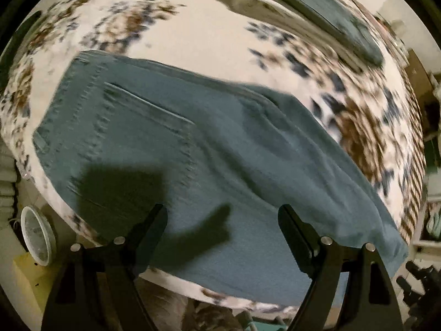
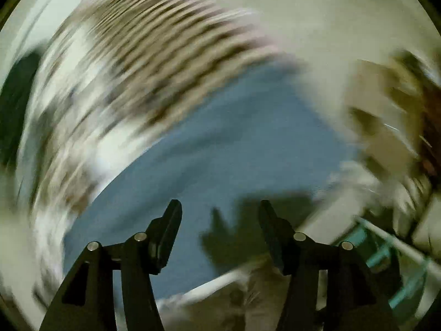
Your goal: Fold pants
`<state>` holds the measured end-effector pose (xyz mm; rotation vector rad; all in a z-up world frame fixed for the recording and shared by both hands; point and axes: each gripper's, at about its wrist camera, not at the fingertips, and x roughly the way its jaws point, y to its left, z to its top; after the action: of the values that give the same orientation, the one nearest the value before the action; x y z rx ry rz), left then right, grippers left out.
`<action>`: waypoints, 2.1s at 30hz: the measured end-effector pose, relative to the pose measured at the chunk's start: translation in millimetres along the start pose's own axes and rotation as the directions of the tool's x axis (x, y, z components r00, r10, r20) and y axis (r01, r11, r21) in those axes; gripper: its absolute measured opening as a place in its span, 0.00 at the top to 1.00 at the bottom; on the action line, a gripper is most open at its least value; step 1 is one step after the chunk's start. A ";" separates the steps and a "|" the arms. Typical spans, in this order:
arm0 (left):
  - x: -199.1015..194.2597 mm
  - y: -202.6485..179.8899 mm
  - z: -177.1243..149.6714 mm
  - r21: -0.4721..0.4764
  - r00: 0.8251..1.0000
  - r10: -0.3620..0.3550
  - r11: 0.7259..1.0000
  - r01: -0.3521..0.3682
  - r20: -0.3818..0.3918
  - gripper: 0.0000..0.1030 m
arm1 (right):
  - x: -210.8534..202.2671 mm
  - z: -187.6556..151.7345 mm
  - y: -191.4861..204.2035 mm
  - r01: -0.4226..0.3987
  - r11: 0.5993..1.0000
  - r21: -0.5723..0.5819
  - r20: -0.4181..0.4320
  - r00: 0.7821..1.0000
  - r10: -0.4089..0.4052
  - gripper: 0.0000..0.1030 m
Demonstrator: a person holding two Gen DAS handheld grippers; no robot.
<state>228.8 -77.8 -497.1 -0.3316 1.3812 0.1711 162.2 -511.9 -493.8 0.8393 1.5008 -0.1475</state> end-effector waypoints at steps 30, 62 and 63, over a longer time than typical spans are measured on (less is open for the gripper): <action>19.9 31.7 148.6 0.061 0.999 0.033 0.998 -0.031 -0.032 0.21 | 163.2 11.9 291.4 0.063 0.812 -0.581 -0.122 0.979 -0.163 0.97; 113.7 -89.8 130.7 0.406 0.986 0.152 0.907 -0.111 -0.069 0.16 | 97.2 68.6 189.6 0.251 0.768 -0.590 0.056 0.961 -0.271 0.98; 116.3 -91.8 126.1 0.401 0.986 0.150 0.909 -0.111 -0.066 0.15 | 102.2 71.6 187.4 0.243 0.774 -0.585 0.039 0.962 -0.272 0.98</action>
<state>396.5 -131.4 -579.9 0.0944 1.4965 -0.0182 339.8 -376.5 -523.0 0.1325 1.5762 0.1371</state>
